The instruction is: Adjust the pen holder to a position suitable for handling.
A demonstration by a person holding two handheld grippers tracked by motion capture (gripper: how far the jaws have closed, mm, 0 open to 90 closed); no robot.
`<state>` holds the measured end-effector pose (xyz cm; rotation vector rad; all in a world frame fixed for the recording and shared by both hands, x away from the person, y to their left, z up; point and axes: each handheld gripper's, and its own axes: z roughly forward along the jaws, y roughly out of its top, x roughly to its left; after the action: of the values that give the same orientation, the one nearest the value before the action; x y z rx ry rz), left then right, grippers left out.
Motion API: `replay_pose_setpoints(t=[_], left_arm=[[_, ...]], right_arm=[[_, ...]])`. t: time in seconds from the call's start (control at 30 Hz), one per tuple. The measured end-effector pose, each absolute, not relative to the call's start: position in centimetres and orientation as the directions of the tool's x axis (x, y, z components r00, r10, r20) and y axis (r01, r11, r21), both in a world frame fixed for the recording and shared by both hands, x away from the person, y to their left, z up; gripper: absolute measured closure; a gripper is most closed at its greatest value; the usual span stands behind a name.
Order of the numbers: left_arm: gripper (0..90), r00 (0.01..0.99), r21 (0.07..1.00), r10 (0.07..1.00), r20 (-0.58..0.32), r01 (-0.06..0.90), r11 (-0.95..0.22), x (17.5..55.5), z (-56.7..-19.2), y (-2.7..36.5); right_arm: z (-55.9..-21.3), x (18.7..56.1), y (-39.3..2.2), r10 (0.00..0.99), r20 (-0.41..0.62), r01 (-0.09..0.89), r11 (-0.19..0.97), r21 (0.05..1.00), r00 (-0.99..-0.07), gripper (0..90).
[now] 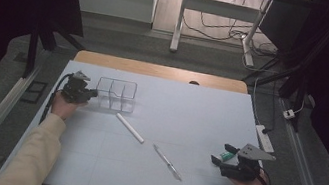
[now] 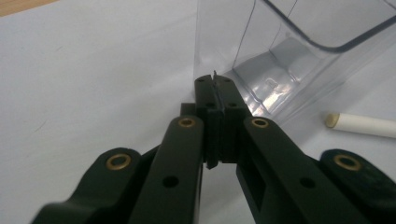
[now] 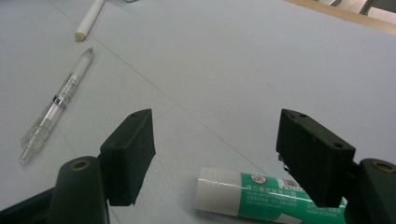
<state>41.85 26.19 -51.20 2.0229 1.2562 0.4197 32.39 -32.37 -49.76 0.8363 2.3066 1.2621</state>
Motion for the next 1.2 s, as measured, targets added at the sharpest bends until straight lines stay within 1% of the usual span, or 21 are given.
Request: replay_pose_setpoints(t=[0.57,1.2], left_arm=[[89.1,0.515,0.708,0.855,-0.063,0.627,-0.326,42.0,-50.8,24.3],[89.0,0.546,0.72,0.835,-0.065,0.605,-0.34,42.8,-50.1,22.1]], right_arm=[[-49.7,32.4,-32.3,0.658,-0.044,0.316,0.419,0.851,-0.752,27.8],[-49.7,32.5,-32.2,0.655,-0.046,0.317,0.424,0.848,-0.754,27.9]])
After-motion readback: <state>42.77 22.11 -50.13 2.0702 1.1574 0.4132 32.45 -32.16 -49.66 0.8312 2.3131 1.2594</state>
